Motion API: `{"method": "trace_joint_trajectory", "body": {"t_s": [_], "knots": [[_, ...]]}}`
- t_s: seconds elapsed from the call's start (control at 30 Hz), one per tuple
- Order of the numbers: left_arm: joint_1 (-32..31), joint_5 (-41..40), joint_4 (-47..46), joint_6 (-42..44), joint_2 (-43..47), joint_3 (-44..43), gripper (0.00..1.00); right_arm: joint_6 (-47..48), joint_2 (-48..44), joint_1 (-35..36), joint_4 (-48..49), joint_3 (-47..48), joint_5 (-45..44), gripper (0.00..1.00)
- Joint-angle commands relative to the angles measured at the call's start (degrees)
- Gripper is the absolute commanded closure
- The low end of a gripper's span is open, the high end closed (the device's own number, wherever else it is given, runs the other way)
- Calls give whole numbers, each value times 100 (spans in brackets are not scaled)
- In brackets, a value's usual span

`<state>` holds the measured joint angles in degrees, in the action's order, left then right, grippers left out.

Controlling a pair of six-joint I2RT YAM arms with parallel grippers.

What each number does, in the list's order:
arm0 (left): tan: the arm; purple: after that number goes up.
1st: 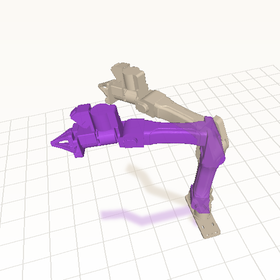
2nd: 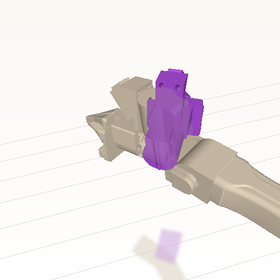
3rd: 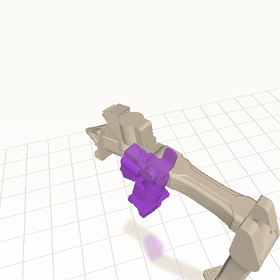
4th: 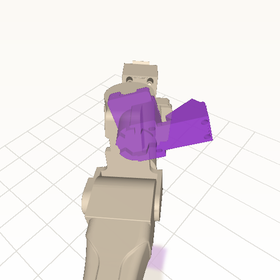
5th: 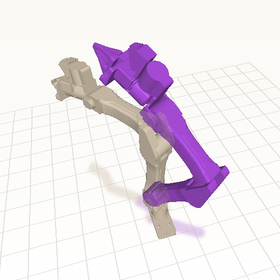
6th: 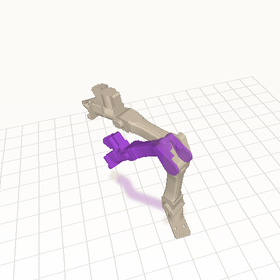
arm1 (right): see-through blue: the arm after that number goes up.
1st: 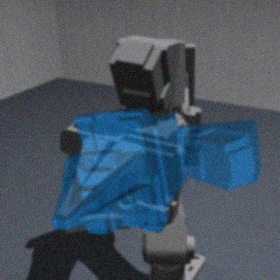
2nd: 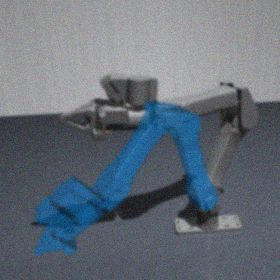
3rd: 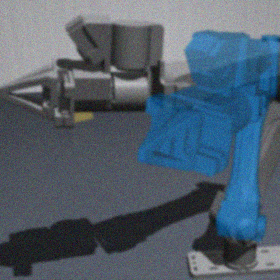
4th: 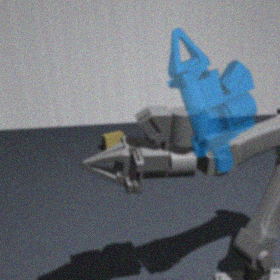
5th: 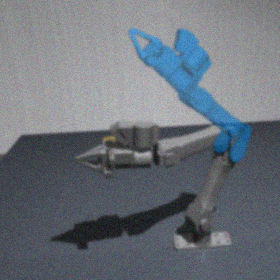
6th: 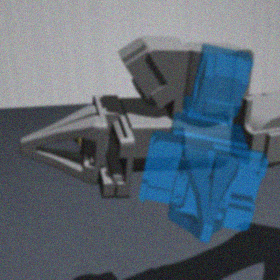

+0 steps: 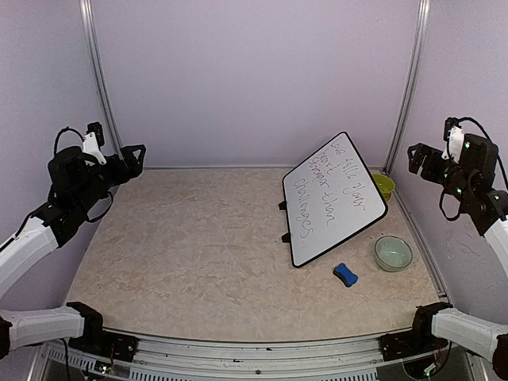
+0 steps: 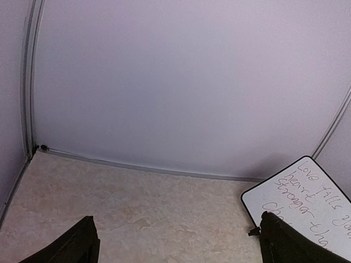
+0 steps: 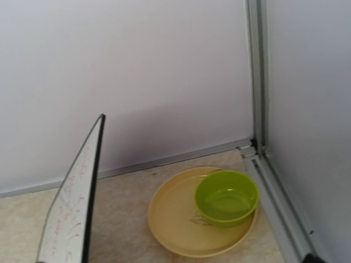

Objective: Erase the whiteboard

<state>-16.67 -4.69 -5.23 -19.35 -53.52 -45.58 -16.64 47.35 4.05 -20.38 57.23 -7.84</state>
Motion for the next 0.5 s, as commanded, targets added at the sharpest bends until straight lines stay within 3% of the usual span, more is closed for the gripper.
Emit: {"method": "trace_joint_trajectory", "body": {"t_s": [0.0, 0.17, 0.33, 0.47], "knots": [[388, 605, -844, -772, 75, 486, 1, -322, -106, -89, -5, 21, 502, 0], [550, 1049, -1080, -886, -242, 630, 1, -255, -1, -100, -152, 128, 1502, 0], [-217, 664, -1229, 67, -690, 511, 1, -268, 234, -107, -135, 165, 1576, 0], [-331, 1186, -1312, 261, -1278, 254, 1, -342, 425, -104, -171, 305, 1718, 0]]}}
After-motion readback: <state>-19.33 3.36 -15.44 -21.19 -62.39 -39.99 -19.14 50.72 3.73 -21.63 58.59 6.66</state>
